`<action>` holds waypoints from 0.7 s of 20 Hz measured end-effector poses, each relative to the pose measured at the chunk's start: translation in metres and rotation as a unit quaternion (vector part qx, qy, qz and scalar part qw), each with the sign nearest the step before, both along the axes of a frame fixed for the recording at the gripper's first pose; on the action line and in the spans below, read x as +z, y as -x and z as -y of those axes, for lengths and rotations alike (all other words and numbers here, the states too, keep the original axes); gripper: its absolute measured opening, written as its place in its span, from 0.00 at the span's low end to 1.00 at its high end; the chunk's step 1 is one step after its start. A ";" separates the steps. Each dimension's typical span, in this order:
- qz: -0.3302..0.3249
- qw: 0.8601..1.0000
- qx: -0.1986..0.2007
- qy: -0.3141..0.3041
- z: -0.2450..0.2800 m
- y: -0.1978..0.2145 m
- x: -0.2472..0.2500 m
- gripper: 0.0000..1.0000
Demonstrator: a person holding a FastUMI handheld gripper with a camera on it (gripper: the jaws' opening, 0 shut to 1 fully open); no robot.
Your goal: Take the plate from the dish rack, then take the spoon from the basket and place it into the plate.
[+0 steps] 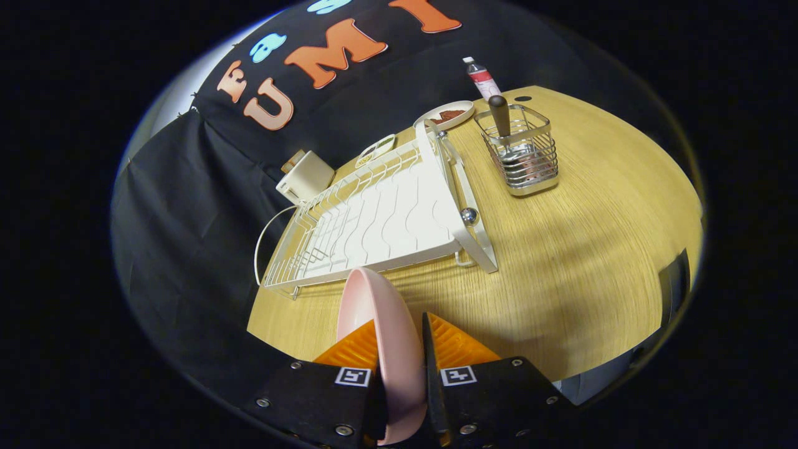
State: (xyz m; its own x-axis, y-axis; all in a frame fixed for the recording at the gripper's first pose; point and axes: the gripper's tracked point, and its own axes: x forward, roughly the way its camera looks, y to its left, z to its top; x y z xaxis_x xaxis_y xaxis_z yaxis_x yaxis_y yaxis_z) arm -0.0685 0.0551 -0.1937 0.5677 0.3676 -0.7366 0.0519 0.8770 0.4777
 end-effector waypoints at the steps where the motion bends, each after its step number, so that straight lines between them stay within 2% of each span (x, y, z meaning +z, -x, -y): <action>1: -0.001 1.000 -0.003 0.004 0.002 0.000 -0.004 0.26; 6: -0.012 1.000 -0.006 0.006 0.007 0.002 -0.019 0.27; 14: -0.008 0.999 -0.011 0.038 0.014 -0.006 -0.033 0.37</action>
State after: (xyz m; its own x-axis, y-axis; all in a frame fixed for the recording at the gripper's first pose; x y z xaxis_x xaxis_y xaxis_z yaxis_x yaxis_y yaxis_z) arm -0.0630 0.0409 -0.2271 0.5630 0.2983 -0.7708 0.0792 0.9088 0.4096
